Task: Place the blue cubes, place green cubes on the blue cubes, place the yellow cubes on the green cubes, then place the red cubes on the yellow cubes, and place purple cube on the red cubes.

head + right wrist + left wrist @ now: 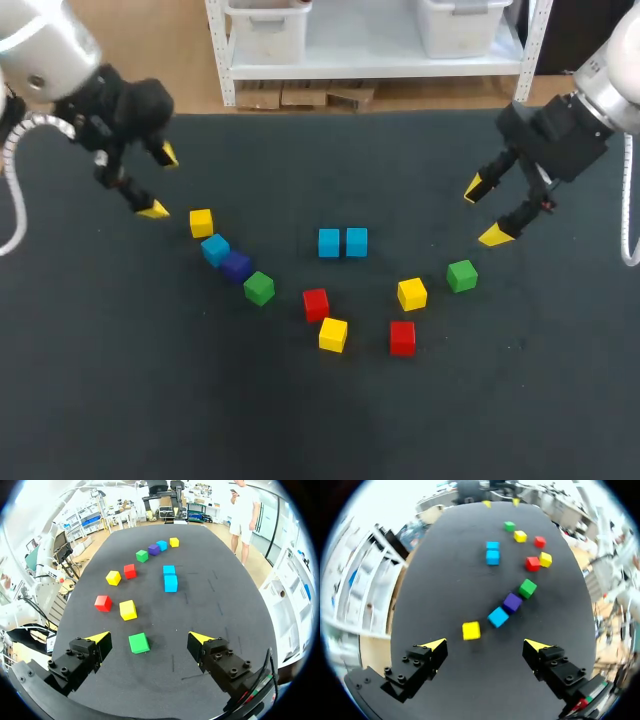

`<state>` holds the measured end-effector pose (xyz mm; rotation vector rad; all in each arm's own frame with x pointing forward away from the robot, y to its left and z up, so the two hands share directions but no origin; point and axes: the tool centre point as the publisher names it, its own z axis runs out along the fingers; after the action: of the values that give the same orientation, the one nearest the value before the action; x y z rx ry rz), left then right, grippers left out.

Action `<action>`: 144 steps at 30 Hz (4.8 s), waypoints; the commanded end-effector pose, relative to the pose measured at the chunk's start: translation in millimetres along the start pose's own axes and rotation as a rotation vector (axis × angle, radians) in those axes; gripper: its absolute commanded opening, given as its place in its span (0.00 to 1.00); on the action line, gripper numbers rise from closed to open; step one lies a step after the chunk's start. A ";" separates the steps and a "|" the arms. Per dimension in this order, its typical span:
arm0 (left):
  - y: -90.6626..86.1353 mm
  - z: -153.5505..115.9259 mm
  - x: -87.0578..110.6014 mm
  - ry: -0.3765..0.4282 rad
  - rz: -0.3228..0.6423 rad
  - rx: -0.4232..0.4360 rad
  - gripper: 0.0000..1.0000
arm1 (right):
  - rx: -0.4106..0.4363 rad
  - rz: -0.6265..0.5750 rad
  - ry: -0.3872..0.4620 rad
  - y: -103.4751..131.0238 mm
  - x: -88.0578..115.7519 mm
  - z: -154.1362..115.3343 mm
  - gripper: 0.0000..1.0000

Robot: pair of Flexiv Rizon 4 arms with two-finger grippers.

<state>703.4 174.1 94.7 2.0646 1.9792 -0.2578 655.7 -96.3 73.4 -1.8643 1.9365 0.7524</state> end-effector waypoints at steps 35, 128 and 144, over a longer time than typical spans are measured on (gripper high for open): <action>-20.5 82.1 -15.7 0.061 0.663 0.238 1.00 | -0.001 -0.001 -0.002 -0.3 0.3 0.3 1.00; -6.3 114.6 -113.2 0.084 0.005 0.065 0.00 | -0.001 -0.001 -0.002 -0.3 0.3 0.3 1.00; -10.9 132.7 -126.0 0.084 0.016 0.092 0.00 | -0.001 -0.001 -0.002 -0.3 0.3 0.3 1.00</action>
<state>690.1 15.4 9.0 2.1744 2.0331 -0.2660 655.7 -96.4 73.3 -1.8641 1.9367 0.7524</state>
